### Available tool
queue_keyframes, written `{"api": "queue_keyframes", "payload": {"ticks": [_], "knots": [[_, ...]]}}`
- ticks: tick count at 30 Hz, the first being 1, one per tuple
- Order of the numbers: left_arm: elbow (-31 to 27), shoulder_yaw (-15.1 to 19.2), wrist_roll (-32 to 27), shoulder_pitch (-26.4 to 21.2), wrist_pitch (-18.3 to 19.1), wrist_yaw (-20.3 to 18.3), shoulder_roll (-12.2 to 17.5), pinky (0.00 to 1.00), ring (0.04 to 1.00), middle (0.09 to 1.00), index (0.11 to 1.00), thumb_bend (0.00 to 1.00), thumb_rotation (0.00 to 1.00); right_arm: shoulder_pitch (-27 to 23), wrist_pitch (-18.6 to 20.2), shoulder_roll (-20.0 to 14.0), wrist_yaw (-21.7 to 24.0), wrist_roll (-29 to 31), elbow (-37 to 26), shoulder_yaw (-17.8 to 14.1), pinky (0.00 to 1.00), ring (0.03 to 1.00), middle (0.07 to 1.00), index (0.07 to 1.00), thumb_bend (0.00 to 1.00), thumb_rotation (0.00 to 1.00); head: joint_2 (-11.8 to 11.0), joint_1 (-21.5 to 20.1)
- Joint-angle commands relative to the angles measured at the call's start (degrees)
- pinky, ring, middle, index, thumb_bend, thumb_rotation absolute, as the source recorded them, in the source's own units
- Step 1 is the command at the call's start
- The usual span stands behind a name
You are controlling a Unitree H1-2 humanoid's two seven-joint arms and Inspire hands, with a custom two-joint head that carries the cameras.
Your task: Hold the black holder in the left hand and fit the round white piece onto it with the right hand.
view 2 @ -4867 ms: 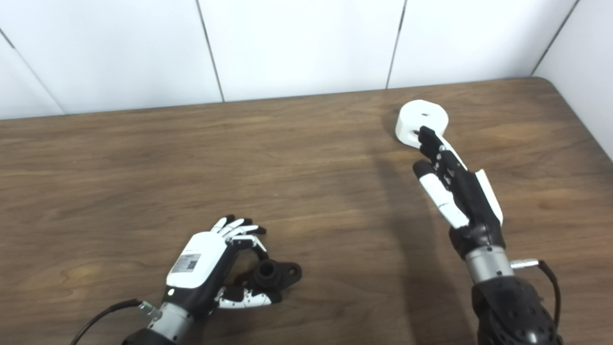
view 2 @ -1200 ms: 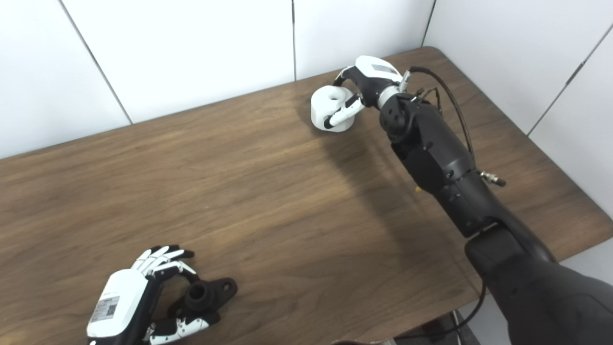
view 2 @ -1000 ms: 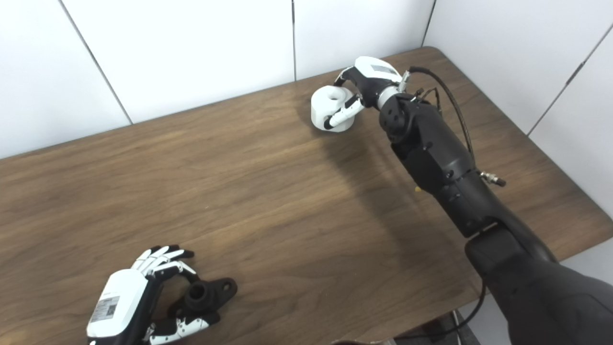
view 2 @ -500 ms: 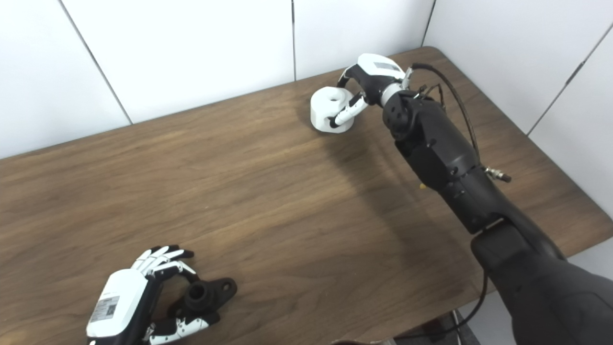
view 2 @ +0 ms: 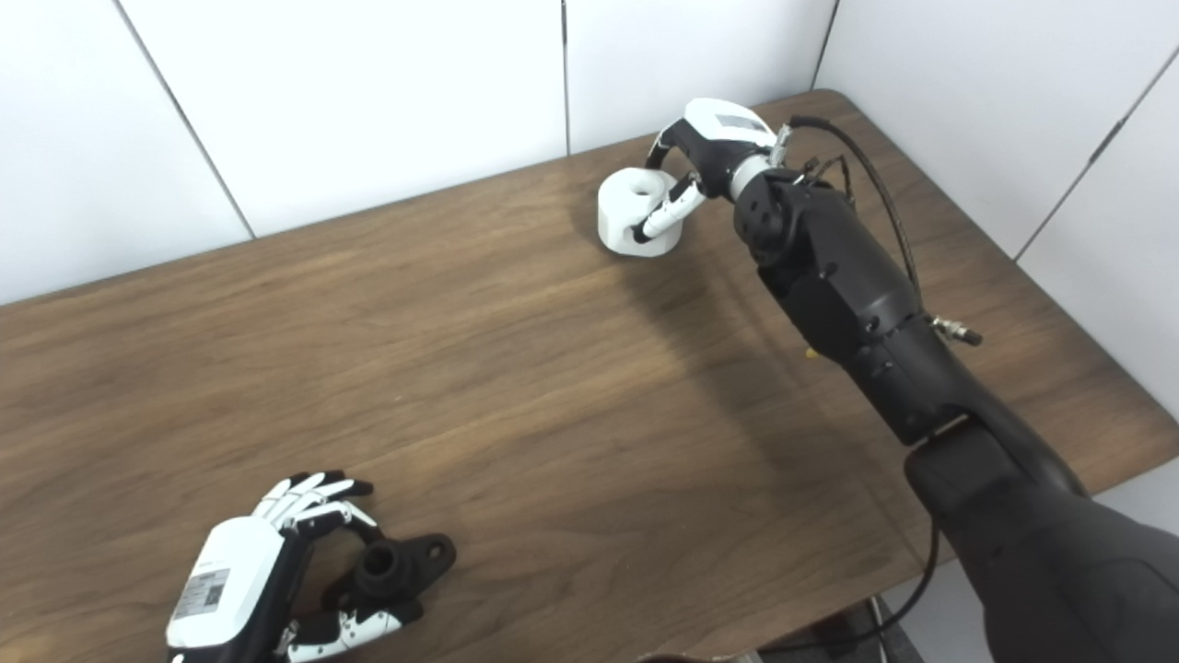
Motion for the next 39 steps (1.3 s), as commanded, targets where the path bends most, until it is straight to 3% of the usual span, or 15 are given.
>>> {"api": "queue_keyframes", "payload": {"ticks": [1, 39], "knots": [[0.8, 0.9, 1.2, 1.3, 1.7, -1.1, 1.2, 0.93, 0.865, 0.793, 0.485, 0.52, 0.05, -3.0, -0.3, -1.5, -0.6, -0.1, -1.1, -0.5, 0.93, 0.976, 0.873, 0.623, 0.74, 0.30, 0.0, 0.0], [0.6, 2.4, 0.7, 1.2, 1.5, -0.7, 0.9, 0.92, 0.859, 0.781, 0.485, 0.52, 0.05, -2.4, -0.4, -1.3, -1.0, 0.1, -0.8, 0.0, 0.91, 0.945, 0.848, 0.604, 0.75, 0.27, 0.4, 0.2]]}}
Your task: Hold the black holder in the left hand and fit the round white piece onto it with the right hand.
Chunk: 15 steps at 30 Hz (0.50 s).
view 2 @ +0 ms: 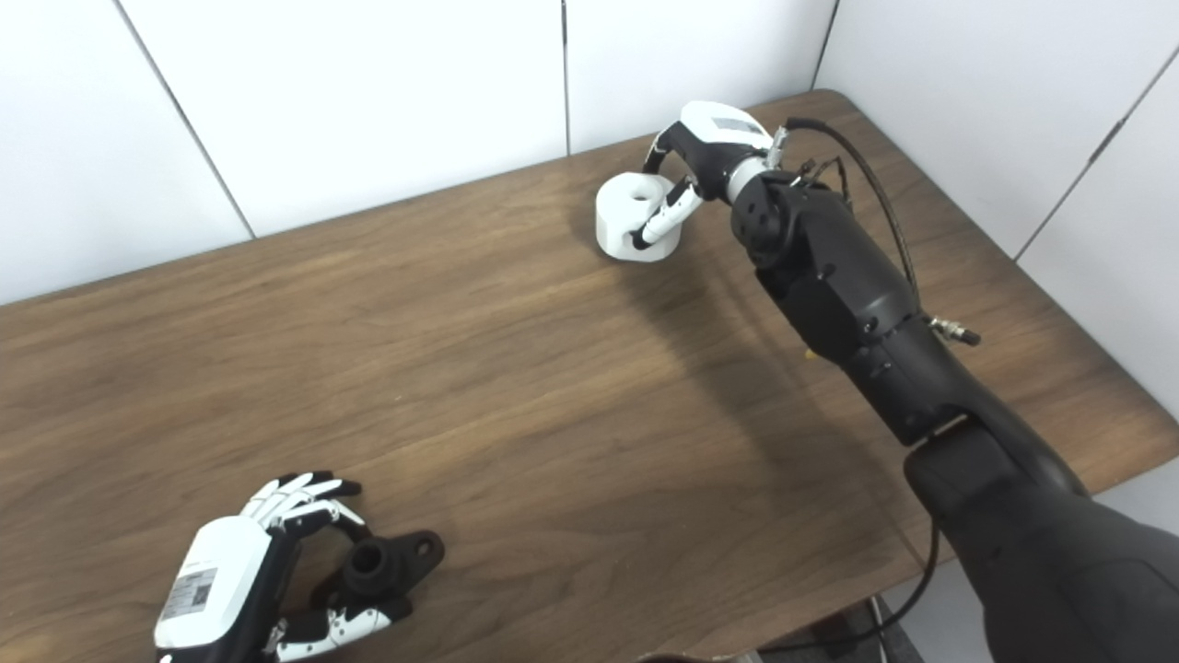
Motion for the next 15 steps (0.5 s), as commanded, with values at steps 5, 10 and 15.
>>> {"api": "queue_keyframes", "payload": {"ticks": [5, 10, 15], "knots": [[0.5, 0.8, 1.2, 1.2, 1.7, -0.7, 0.9, 0.92, 0.859, 0.781, 0.485, 0.52, 0.05, -2.4, -0.4, -1.4, -0.9, -0.2, -0.7, -0.5, 0.90, 0.940, 0.843, 0.544, 0.63, 0.21, 0.3, 0.0], [0.1, 0.8, 1.2, 1.2, 1.9, -1.2, 0.8, 0.93, 0.861, 0.781, 0.485, 0.52, 0.05, -2.2, -0.9, -1.5, -1.1, -0.1, -0.8, -0.4, 0.90, 0.929, 0.824, 0.490, 0.52, 0.15, 0.4, -0.1], [-0.2, 0.8, 1.4, 1.3, 2.1, -1.5, 0.7, 0.93, 0.863, 0.783, 0.485, 0.52, 0.05, -1.8, -1.5, -1.5, -1.8, 0.1, -0.8, -0.6, 0.88, 0.914, 0.796, 0.488, 0.52, 0.14, 0.3, 0.0]]}}
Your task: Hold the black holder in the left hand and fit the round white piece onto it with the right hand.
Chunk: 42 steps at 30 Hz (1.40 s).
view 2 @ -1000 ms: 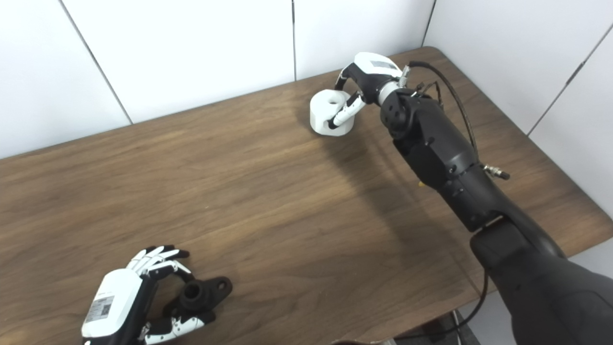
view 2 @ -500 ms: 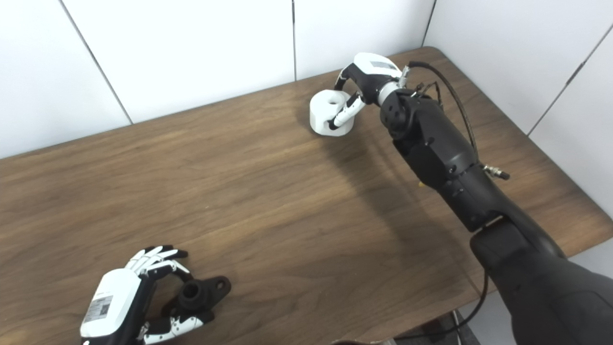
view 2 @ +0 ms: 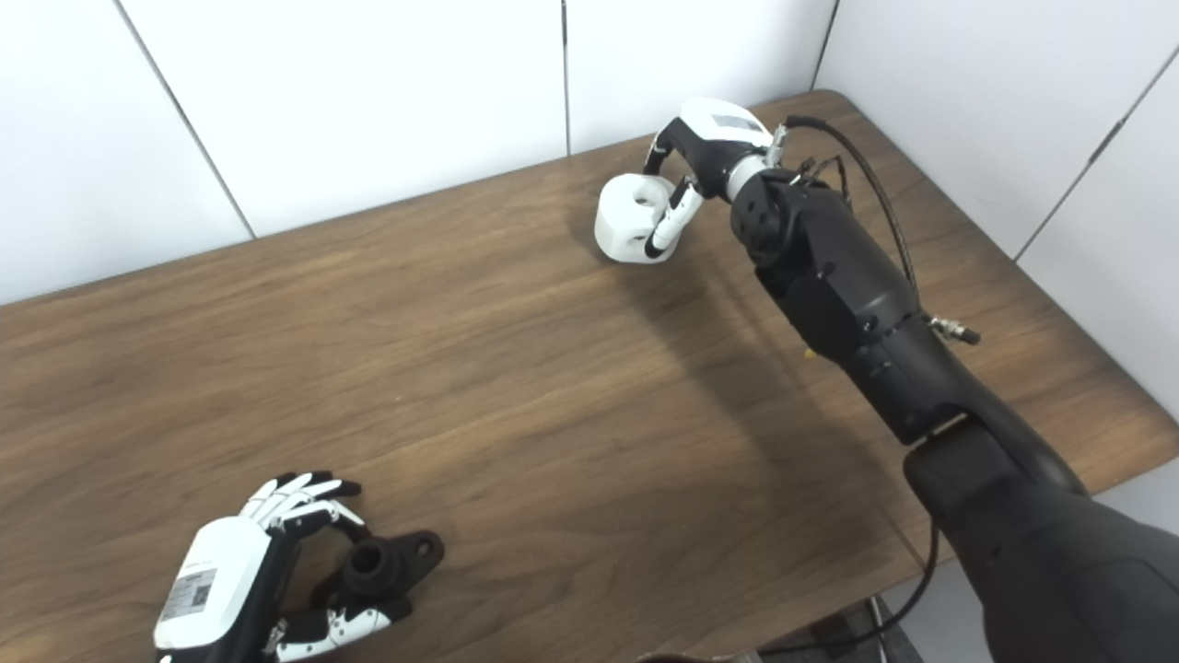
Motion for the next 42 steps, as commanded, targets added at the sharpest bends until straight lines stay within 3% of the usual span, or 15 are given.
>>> {"api": "queue_keyframes", "payload": {"ticks": [1, 13, 22, 30, 36, 42], "knots": [[0.0, 0.7, 1.4, 1.1, 2.1, -1.3, 0.9, 0.93, 0.863, 0.783, 0.485, 0.52, 0.05, -1.7, -1.4, -1.5, -1.4, 0.0, -0.7, -0.6, 0.87, 0.911, 0.794, 0.487, 0.52, 0.14, 0.0, 0.0], [0.3, 0.6, 1.6, 0.9, 1.7, -0.9, 0.7, 0.92, 0.859, 0.781, 0.485, 0.52, 0.05, -1.1, -3.9, -2.5, -2.3, 0.1, -1.1, -0.8, 0.83, 0.900, 0.780, 0.488, 0.52, 0.14, 0.0, 0.4], [1.4, -0.5, 3.2, 0.0, 1.8, -0.9, -0.2, 0.91, 0.856, 0.780, 0.485, 0.52, 0.05, -0.8, -4.1, -4.9, 0.9, 0.1, -6.6, -0.5, 0.79, 0.884, 0.762, 0.487, 0.52, 0.14, 0.6, 3.1], [2.5, -2.7, 5.9, -0.9, 3.2, -1.1, -2.2, 0.91, 0.860, 0.785, 0.486, 0.52, 0.05, 1.6, -4.2, -8.4, 7.4, 1.3, -17.5, -1.0, 0.81, 0.873, 0.734, 0.485, 0.52, 0.14, 3.7, 13.5], [3.9, -4.5, 8.1, -1.6, 4.4, -1.1, -4.0, 0.95, 0.882, 0.801, 0.487, 0.52, 0.05, 3.5, -3.3, -9.4, 12.7, 0.4, -27.6, -0.8, 0.90, 0.906, 0.762, 0.485, 0.52, 0.14, 5.5, 20.5], [5.1, -5.7, 9.0, -2.6, 5.2, -0.3, -5.0, 0.96, 0.887, 0.802, 0.487, 0.52, 0.05, 6.5, -2.3, -8.1, 16.1, 0.6, -35.0, -1.0, 0.89, 0.915, 0.777, 0.484, 0.52, 0.14, 6.7, 23.2]]}}
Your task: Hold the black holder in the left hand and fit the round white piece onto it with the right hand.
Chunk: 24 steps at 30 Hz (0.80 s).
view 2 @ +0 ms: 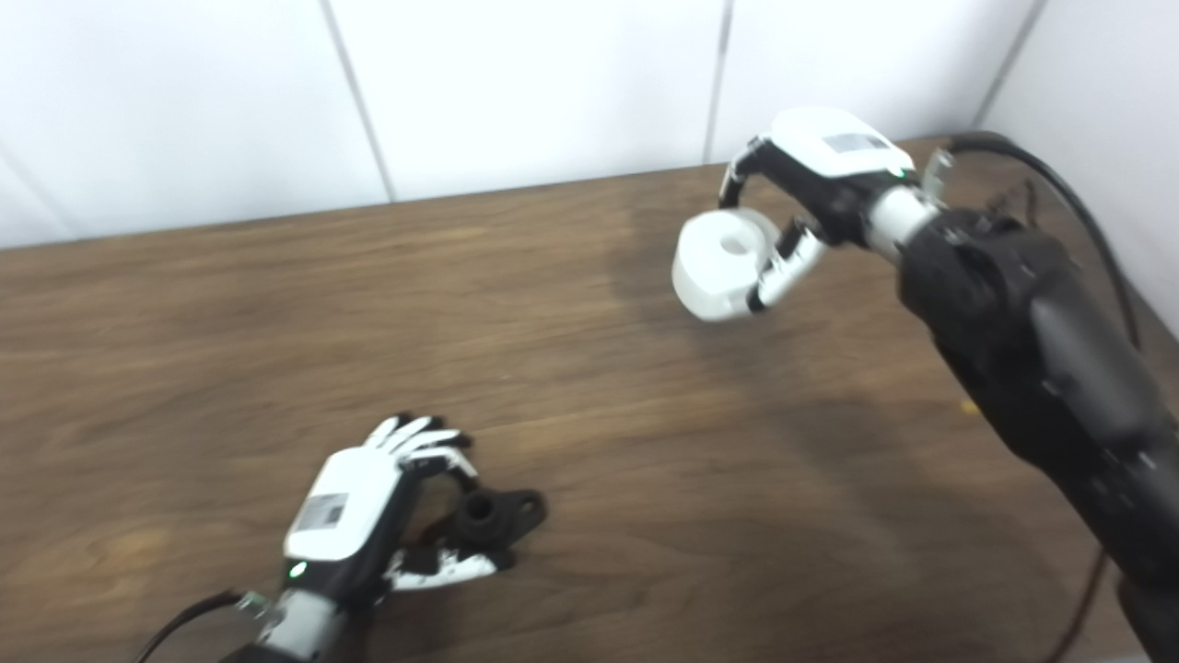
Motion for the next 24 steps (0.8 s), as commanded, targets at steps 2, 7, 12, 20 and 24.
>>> {"api": "queue_keyframes", "payload": {"ticks": [2, 7, 12, 20, 24], "knots": [[3.1, -1.5, 2.2, 0.1, 1.1, -0.8, -0.1, 0.97, 0.888, 0.802, 0.487, 0.52, 0.05, 0.0, -0.2, 0.2, 0.3, -1.1, -4.0, -0.8, 0.90, 0.920, 0.776, 0.484, 0.52, 0.14, 0.4, 0.4], [3.0, -1.9, 2.2, -0.2, 1.8, -0.7, -0.2, 0.97, 0.892, 0.804, 0.487, 0.52, 0.05, 1.8, 0.0, 2.2, 2.4, -2.9, -7.5, -0.3, 0.87, 0.926, 0.781, 0.483, 0.52, 0.14, 0.9, 0.8], [2.6, -2.3, 2.1, -0.5, 2.4, -1.0, 0.0, 0.98, 0.893, 0.804, 0.487, 0.52, 0.05, 2.2, -1.2, 3.9, 3.5, -3.0, -10.3, -0.7, 0.89, 0.928, 0.786, 0.483, 0.52, 0.15, 1.9, 0.8], [1.7, -2.8, 1.8, -1.0, 3.2, -2.1, 0.1, 0.96, 0.891, 0.804, 0.487, 0.52, 0.05, 0.9, -0.6, 7.3, 6.7, -3.3, -15.1, 0.2, 0.91, 0.935, 0.793, 0.484, 0.52, 0.15, 4.1, 0.9], [1.9, -2.9, 1.7, -1.2, 3.4, -1.8, -0.1, 0.93, 0.886, 0.801, 0.487, 0.52, 0.05, 0.1, -1.2, 8.9, 8.2, -3.7, -17.1, 0.6, 0.90, 0.934, 0.791, 0.484, 0.52, 0.15, 4.9, 0.8]]}}
